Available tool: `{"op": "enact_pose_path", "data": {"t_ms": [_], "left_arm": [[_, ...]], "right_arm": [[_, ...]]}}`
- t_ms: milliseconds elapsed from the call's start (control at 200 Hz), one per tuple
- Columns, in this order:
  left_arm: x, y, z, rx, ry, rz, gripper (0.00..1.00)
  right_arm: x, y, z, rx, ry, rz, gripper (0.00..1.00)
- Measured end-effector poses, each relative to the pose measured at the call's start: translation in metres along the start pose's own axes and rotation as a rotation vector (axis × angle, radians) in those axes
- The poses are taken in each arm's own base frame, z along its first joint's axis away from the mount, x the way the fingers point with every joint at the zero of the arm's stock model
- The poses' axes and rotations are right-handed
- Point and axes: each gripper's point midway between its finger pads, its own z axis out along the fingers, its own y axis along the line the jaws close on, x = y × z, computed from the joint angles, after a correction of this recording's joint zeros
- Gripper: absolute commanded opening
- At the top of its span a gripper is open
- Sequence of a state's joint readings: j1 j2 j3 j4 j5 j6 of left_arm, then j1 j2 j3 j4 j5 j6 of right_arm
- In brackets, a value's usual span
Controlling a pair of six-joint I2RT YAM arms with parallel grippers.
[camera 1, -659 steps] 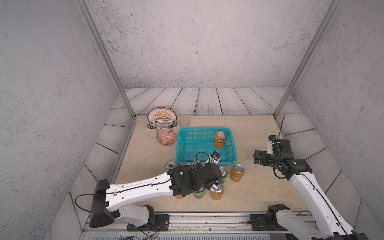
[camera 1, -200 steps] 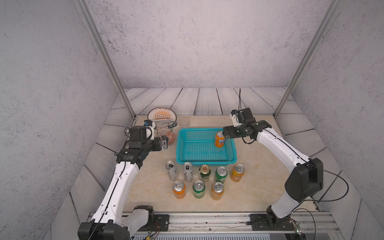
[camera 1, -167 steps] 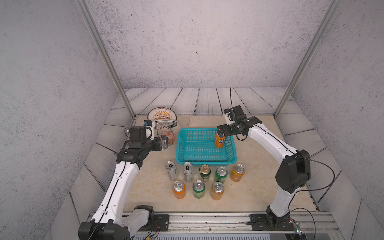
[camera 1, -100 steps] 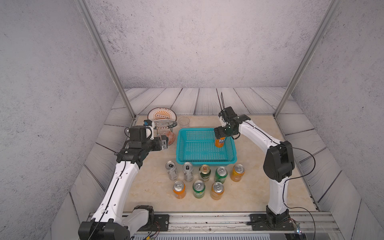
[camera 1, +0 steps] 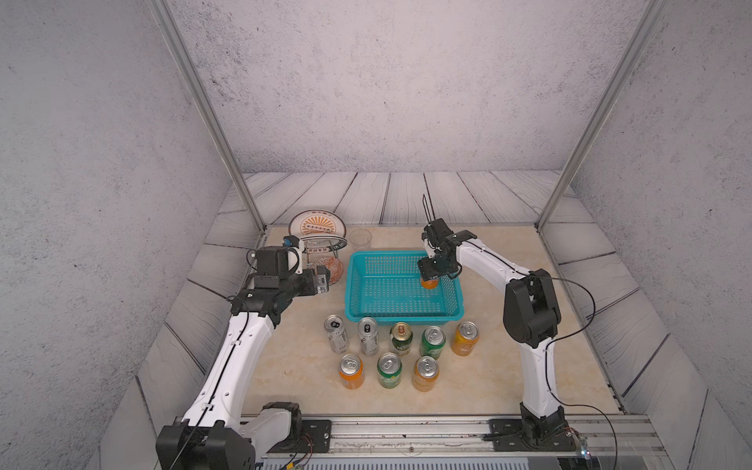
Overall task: Take out the drinks from the basket
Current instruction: Pick up the drink from the basket.
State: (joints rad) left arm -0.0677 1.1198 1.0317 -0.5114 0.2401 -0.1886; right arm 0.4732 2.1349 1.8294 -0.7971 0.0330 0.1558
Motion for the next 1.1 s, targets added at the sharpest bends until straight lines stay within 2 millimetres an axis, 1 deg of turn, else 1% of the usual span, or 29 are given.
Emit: {"op": "enact_pose_path", "data": {"t_ms": [150, 295, 515, 641, 736, 796, 951, 1101], "left_arm": [[0.007, 0.002, 0.003, -0.003, 0.017, -0.006, 0.99], [0.014, 0.003, 0.004, -0.006, 0.028, -0.009, 0.99], [0.012, 0.004, 0.003, -0.011, 0.018, -0.007, 0.99], [0.011, 0.004, 0.003, -0.010, 0.014, -0.006, 0.99], [0.011, 0.004, 0.003, -0.010, 0.014, -0.006, 0.99], [0.011, 0.004, 0.003, -0.010, 0.014, -0.006, 0.99], [0.011, 0.004, 0.003, -0.010, 0.014, -0.005, 0.99], [0.011, 0.004, 0.003, -0.010, 0.014, -0.005, 0.99]], "right_arm": [[0.000, 0.000, 0.000, 0.000, -0.001, -0.008, 0.61], [0.000, 0.001, 0.000, -0.004, -0.002, -0.011, 0.56], [0.002, 0.001, -0.002, -0.006, -0.002, -0.019, 0.53], [0.011, 0.001, -0.011, -0.005, 0.015, -0.028, 0.51], [0.018, 0.001, -0.027, -0.004, 0.017, -0.035, 0.51], [0.018, 0.002, -0.042, -0.004, 0.002, -0.038, 0.51], [0.014, 0.007, -0.088, -0.013, -0.078, -0.048, 0.51], [0.024, 0.013, -0.130, -0.023, -0.132, -0.056, 0.51]]}}
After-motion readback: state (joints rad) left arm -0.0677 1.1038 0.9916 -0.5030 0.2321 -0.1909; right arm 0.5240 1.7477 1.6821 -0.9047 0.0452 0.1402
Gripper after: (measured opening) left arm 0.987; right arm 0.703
